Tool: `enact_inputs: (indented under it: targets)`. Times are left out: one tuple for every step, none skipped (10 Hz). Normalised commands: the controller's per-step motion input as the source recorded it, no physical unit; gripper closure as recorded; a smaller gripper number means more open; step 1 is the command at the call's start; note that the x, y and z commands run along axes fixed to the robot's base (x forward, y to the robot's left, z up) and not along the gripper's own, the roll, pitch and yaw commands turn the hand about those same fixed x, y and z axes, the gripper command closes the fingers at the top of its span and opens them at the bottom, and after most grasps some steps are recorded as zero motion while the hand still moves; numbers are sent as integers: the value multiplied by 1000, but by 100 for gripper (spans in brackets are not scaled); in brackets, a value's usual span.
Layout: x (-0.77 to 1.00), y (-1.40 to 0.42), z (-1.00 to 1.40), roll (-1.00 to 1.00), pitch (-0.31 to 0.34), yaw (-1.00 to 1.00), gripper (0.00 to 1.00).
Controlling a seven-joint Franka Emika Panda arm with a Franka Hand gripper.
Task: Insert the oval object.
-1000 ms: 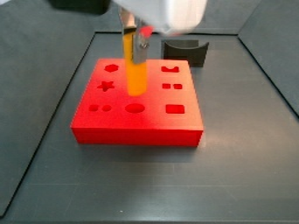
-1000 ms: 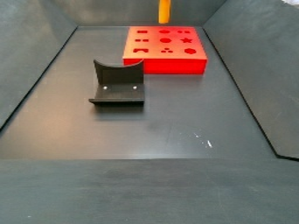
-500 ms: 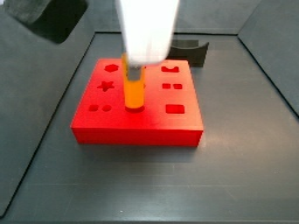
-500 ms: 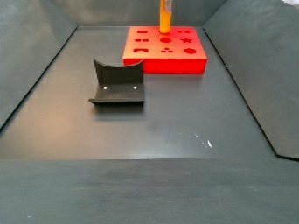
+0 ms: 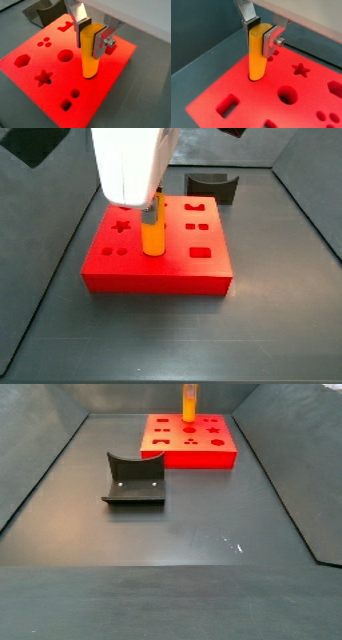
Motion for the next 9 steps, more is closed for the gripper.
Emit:
enact_inputs:
  targets:
    - [0,0,-11,4,0,0,100]
    - [0,20,-94,44,0,69,100]
    - [-40,0,0,87,0,286,100]
    - [-17,-220,94,167,6,391,100]
    - [0,-200,86,177,20,369,100]
    - [137,-183,0,116,26,197,100]
    - [86,0,-117,101,1,11,100]
    - [49,97,-9,56,34,0,100]
    - [100,80,0,41,64,0,100]
